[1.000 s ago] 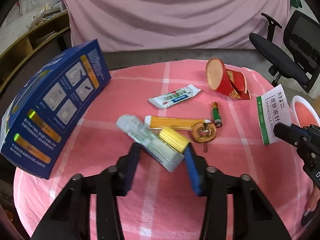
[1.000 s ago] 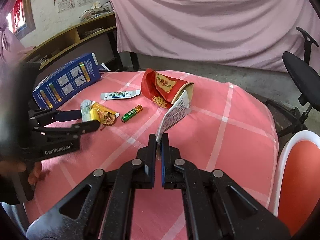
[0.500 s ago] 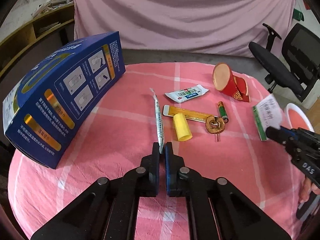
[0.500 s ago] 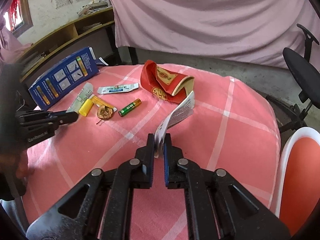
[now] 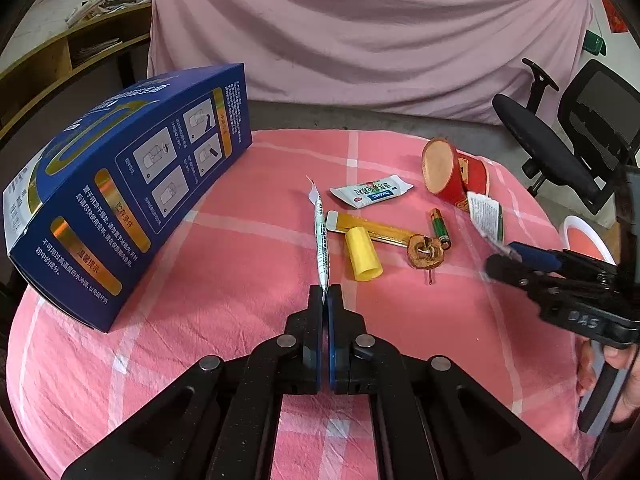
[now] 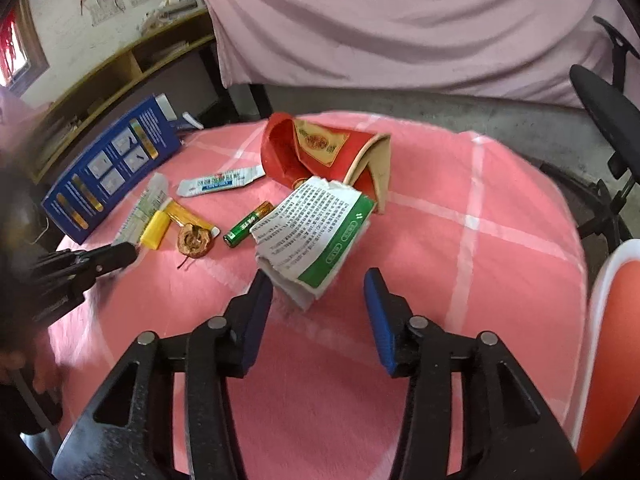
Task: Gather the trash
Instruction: 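Lift tube and medicine box and carry them toward the bucket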
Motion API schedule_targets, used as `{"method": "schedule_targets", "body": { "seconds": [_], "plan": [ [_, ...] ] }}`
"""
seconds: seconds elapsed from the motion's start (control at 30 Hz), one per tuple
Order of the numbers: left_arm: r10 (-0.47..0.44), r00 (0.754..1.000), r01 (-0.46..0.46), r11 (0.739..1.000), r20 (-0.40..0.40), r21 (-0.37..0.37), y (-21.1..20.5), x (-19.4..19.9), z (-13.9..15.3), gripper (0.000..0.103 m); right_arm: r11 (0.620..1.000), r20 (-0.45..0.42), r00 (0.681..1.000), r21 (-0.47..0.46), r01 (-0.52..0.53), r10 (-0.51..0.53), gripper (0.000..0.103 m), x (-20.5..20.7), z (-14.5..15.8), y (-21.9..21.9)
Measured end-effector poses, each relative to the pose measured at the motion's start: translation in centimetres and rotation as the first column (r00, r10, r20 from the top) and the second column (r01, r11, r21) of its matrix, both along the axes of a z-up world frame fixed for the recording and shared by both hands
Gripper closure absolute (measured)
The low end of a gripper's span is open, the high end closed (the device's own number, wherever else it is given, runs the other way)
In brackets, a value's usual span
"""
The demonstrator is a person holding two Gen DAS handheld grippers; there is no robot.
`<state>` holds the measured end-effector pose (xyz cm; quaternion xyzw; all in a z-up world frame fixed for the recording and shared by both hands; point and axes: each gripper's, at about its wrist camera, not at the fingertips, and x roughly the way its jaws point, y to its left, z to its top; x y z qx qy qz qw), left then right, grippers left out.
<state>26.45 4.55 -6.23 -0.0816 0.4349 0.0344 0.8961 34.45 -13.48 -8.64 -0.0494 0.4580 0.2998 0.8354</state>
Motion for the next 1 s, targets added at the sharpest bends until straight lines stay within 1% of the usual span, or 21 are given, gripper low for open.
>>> {"method": "schedule_targets", "body": {
  "seconds": [0.07,0.17,0.2,0.23,0.33,0.43,0.57,0.6,0.67,0.7,0.73,0.8,0.9,0.97,1.0],
  "plan": [
    [0.001,1.000,-0.001,1.000,0.004,-0.001,0.0,-0.1,0.0,0.103,1.000,0.007,1.000,-0.016,-0.006,0.006,0.031,0.0,0.1,0.5],
    [0.000,1.000,0.000,1.000,0.017,-0.001,-0.4,-0.4,0.3,0.103,1.000,0.003,1.000,-0.007,-0.010,0.011,0.028,0.1,0.1,0.6],
    [-0.001,1.000,0.001,1.000,0.025,-0.004,-0.4,-0.6,0.4,0.103,1.000,0.005,1.000,-0.002,-0.010,0.010,0.030,0.1,0.2,0.6],
    [-0.001,0.999,0.001,1.000,0.032,-0.002,-0.6,-0.8,0.5,0.103,1.000,0.005,1.000,0.004,-0.012,0.012,0.038,0.1,0.2,0.5],
    [-0.007,0.998,0.006,1.000,0.055,0.023,-1.0,-1.5,0.8,0.103,0.999,0.013,0.999,0.021,-0.033,0.032,0.040,-0.3,0.5,0.6],
    [-0.013,0.996,0.009,0.999,0.086,0.040,-1.9,-2.5,1.2,0.103,0.997,0.050,0.997,0.028,-0.065,0.064,0.041,-1.3,1.0,0.8],
    [-0.031,0.986,0.024,0.999,0.166,0.047,-2.9,-4.3,2.1,0.103,0.995,0.115,0.991,0.064,-0.082,0.074,0.041,-2.9,2.1,0.1],
    [-0.043,0.979,0.035,0.998,0.198,0.047,-3.3,-4.8,2.4,0.103,0.993,0.141,0.987,0.081,-0.082,0.070,0.041,-3.5,2.6,-0.4],
    [-0.065,0.960,0.060,0.998,0.271,0.025,-3.8,-6.0,3.1,0.103,0.989,0.213,0.976,0.127,-0.071,0.043,0.041,-4.9,3.8,-1.7],
    [-0.073,0.948,0.069,0.997,0.308,0.024,-4.1,-6.4,3.6,0.103,0.987,0.251,0.968,0.151,-0.063,0.024,0.041,-5.6,4.4,-2.5],
    [-0.079,0.936,0.073,0.997,0.344,0.030,-4.4,-6.9,4.0,0.103,0.982,0.309,0.951,0.184,-0.047,-0.012,0.040,-6.7,5.3,-3.6],
    [-0.088,0.908,0.078,0.996,0.410,0.040,-5.3,-7.6,4.9,0.103,0.976,0.407,0.910,0.219,-0.014,-0.079,0.040,-8.8,6.8,-5.3],
    [-0.109,0.863,0.092,0.994,0.493,0.058,-7.0,-8.1,6.4,0.103,0.970,0.530,0.836,0.244,0.009,-0.141,0.040,-11.4,8.7,-7.0],
    [-0.133,0.829,0.112,0.991,0.543,0.072,-8.3,-8.1,7.4,0.103,0.967,0.587,0.791,0.254,0.022,-0.172,0.040,-12.7,9.6,-8.1],
    [-0.142,0.816,0.119,0.990,0.560,0.078,-8.9,-8.1,7.8,0.103,0.963,0.623,0.756,0.266,0.035,-0.200,0.040,-13.5,10.1,-8.9]
  ]
}}
